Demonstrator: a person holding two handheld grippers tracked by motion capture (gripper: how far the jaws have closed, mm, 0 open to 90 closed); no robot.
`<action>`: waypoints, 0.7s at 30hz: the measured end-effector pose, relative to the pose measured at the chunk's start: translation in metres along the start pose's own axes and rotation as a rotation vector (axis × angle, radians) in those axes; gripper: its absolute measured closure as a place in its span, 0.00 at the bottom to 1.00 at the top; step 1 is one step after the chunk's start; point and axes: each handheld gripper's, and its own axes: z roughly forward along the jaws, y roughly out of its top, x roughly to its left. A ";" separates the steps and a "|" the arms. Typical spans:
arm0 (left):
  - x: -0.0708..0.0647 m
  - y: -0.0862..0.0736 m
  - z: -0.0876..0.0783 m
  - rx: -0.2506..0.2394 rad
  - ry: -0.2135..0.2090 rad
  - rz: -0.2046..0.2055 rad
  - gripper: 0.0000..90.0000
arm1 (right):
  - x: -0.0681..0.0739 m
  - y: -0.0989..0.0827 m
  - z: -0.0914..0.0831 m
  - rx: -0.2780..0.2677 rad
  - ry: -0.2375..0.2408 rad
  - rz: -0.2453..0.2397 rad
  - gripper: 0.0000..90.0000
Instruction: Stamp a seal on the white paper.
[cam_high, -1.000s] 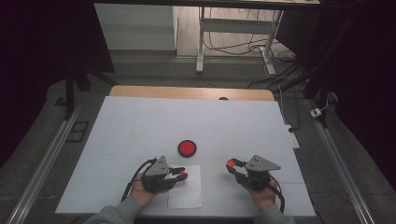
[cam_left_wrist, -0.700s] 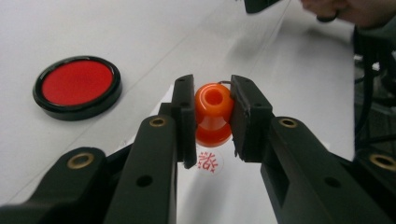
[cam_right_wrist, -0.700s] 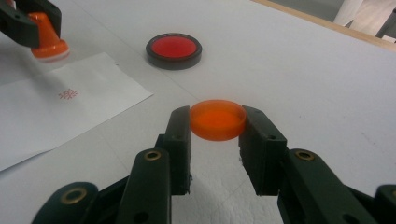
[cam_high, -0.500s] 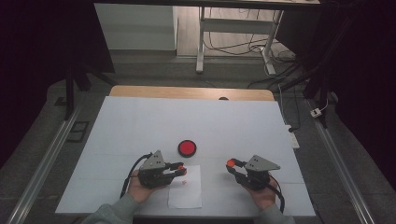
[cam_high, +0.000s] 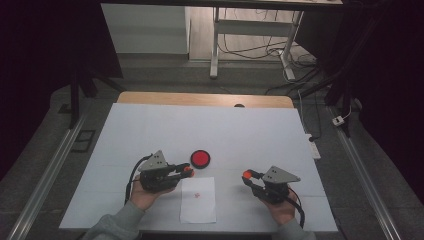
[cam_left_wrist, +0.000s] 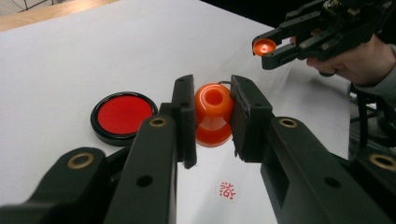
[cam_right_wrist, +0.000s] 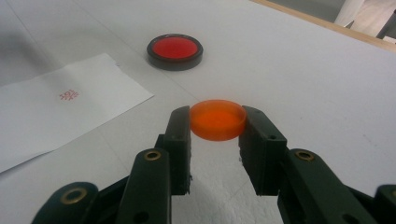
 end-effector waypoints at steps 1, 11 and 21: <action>0.001 0.001 -0.001 -0.002 -0.001 -0.003 0.80 | 0.000 0.000 0.000 -0.004 0.004 0.002 0.71; 0.013 0.014 -0.005 -0.019 0.015 -0.014 0.80 | -0.003 -0.001 -0.002 -0.010 -0.001 0.007 0.71; 0.009 0.013 -0.011 -0.018 0.014 0.011 0.80 | -0.005 -0.001 -0.001 -0.004 -0.008 0.006 0.71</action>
